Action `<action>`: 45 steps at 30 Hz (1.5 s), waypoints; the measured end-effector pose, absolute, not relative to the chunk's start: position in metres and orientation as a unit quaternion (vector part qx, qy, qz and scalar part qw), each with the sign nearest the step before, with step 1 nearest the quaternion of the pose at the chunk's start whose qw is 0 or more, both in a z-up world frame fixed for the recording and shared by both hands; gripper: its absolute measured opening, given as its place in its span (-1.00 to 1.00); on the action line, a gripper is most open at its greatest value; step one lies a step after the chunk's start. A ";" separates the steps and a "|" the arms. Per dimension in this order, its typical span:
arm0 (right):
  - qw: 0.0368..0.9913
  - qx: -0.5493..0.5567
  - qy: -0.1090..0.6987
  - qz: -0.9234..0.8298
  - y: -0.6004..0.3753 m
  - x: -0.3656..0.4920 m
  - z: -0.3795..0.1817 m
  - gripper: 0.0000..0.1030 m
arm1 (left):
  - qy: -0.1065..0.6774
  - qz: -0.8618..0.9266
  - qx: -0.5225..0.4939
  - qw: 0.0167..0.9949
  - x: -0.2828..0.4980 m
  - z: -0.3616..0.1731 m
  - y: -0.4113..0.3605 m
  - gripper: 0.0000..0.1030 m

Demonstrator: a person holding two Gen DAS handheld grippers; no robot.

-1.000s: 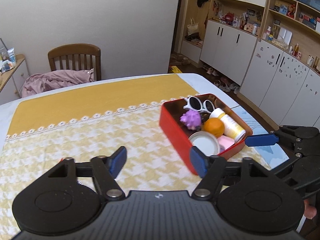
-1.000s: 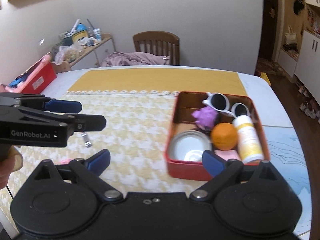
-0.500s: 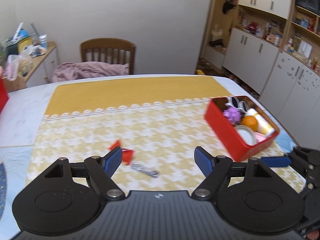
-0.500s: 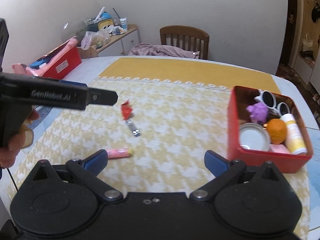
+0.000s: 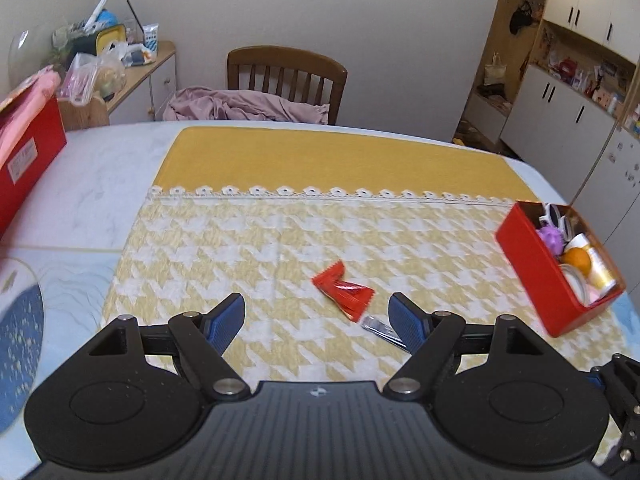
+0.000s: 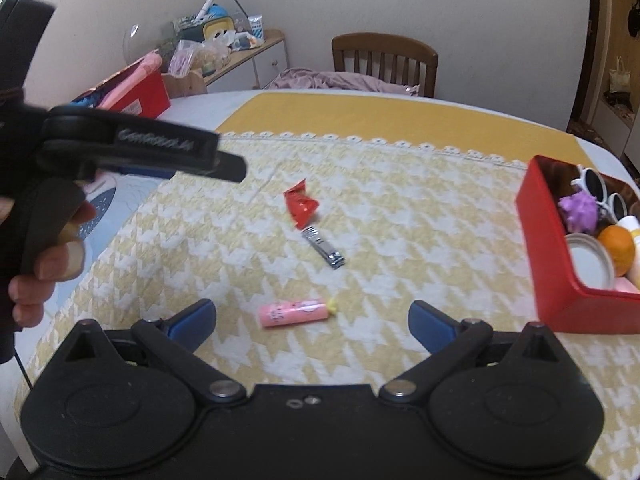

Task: Organize rigid objects
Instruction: 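Move both grippers back over the red wrapper and pink lip balm, then grasp the red candy wrapper with the left gripper while the right grasps the pink lip balm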

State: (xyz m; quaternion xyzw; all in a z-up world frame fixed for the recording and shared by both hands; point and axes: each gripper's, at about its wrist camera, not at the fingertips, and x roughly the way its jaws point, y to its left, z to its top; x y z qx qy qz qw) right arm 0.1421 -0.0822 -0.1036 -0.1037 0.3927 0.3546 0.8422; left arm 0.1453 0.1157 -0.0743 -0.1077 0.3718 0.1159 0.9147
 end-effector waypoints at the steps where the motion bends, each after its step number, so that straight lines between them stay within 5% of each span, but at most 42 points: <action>1: 0.841 -0.106 0.395 0.354 -0.078 0.143 -0.106 0.96 | 0.374 0.116 -0.098 0.915 0.150 -0.077 0.115 0.53; 16: 0.823 -0.019 0.491 0.284 -0.059 0.184 -0.140 0.49 | 0.414 0.115 -0.158 0.889 0.205 -0.121 0.131 0.53; 21: 0.817 -0.015 0.506 0.275 -0.051 0.187 -0.143 0.19 | 0.432 0.141 -0.193 0.870 0.223 -0.136 0.143 0.53; 32: 0.816 -0.061 0.502 0.279 -0.034 0.183 -0.146 0.03 | 0.435 0.148 -0.167 0.872 0.238 -0.149 0.131 0.51; 45: 0.824 -0.152 0.458 0.295 -0.037 0.173 -0.147 -0.71 | 0.426 0.115 -0.116 0.890 0.244 -0.150 0.110 -0.41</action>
